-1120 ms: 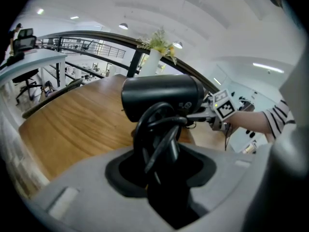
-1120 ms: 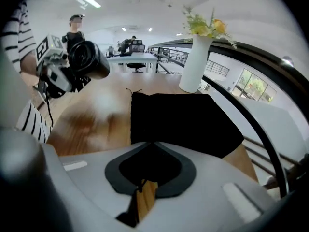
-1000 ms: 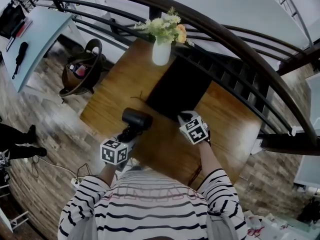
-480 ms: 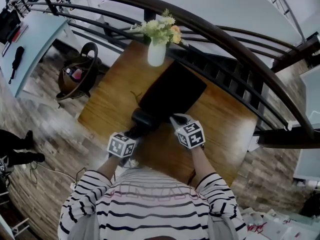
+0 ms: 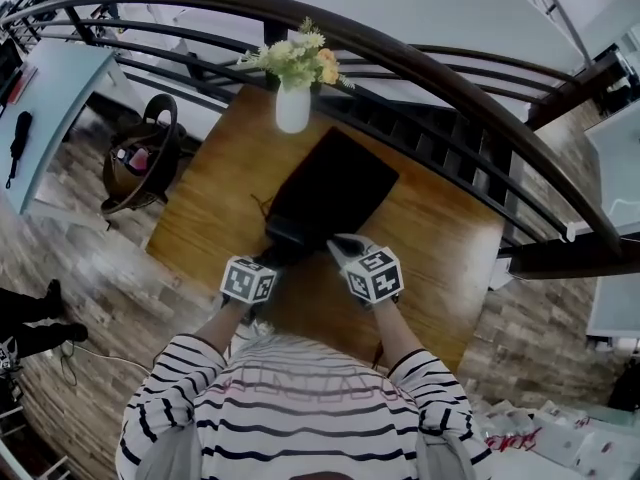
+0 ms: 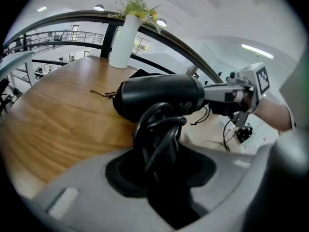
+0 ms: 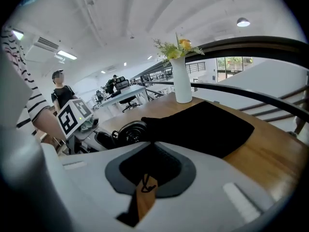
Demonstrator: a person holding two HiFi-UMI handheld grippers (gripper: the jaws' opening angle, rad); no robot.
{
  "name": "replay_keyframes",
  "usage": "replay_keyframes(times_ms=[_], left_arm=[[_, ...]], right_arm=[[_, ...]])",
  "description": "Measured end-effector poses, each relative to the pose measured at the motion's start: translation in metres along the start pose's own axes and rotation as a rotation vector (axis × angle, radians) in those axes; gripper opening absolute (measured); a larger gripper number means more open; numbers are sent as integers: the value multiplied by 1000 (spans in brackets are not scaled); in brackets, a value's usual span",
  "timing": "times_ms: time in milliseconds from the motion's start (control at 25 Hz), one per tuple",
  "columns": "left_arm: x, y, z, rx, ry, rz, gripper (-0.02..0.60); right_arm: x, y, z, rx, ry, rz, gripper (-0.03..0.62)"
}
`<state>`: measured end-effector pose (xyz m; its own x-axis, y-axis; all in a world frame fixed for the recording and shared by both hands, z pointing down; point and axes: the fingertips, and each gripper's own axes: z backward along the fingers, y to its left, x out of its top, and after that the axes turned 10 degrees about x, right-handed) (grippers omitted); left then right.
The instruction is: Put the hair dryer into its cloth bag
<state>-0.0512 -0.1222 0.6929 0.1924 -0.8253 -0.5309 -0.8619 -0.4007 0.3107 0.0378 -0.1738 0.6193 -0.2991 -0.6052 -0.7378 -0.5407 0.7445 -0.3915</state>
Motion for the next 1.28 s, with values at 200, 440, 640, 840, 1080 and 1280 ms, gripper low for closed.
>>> replay_keyframes(times_ms=[200, 440, 640, 840, 1080, 1280], left_arm=[[-4, -13, -9, -16, 40, -40, 163], [3, -21, -20, -20, 48, -59, 163], [15, -23, -27, -13, 44, -64, 163], [28, -26, -31, -10, 38, -73, 163], [39, -31, -40, -10, 46, -74, 163], [51, -39, -47, -17, 40, -85, 163]], right_arm=[[7, 3, 6, -11, -36, -1, 12], [11, 11, 10, -22, -40, 57, 12], [12, 15, 16, -37, -30, 124, 12], [13, 13, 23, -43, -51, 121, 12], [17, 16, 26, -48, -58, 163, 12], [18, 19, 30, -41, -55, 193, 12]])
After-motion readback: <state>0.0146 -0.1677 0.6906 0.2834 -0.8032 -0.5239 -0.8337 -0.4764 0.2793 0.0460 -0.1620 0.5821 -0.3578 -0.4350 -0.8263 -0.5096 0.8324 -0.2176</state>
